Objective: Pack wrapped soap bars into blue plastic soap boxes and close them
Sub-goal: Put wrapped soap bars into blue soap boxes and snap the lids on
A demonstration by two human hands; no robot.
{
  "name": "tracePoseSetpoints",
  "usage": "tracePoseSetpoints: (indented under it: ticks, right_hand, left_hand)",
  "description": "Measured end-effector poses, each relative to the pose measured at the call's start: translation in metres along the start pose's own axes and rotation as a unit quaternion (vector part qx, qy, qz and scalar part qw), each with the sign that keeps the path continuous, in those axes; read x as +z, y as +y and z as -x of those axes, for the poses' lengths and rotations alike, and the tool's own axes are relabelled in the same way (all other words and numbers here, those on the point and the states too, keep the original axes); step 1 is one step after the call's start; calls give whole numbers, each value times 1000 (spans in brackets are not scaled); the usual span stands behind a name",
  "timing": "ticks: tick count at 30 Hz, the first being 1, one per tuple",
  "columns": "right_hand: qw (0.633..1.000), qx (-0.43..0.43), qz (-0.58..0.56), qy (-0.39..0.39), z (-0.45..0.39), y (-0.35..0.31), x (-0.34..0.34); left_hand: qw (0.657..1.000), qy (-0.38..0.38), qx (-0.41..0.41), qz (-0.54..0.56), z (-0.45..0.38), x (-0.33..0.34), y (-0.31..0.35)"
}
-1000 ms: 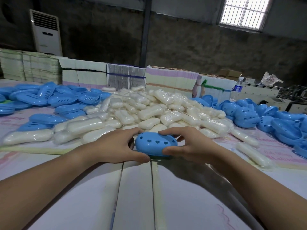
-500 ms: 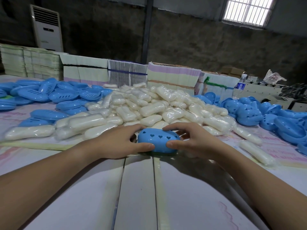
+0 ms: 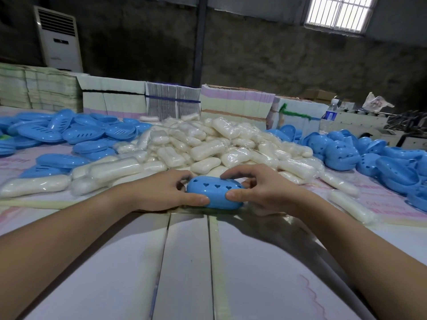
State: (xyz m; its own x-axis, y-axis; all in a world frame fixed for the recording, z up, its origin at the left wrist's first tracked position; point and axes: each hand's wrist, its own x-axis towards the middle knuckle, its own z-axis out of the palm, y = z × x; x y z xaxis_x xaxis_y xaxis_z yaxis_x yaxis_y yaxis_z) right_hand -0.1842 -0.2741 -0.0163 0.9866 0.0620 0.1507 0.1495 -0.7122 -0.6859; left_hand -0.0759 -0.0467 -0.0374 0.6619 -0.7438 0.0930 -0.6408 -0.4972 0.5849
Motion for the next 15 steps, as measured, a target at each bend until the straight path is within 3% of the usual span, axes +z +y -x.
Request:
tracePoseSetpoints:
  ticks: [7, 15]
  right_hand:
    - [996, -21, 88, 19, 4, 0, 5]
    - [996, -14, 90, 5, -1, 1, -1]
  left_hand:
    - [999, 24, 7, -36, 3, 3, -1]
    - [998, 41, 1, -50, 4, 6, 0]
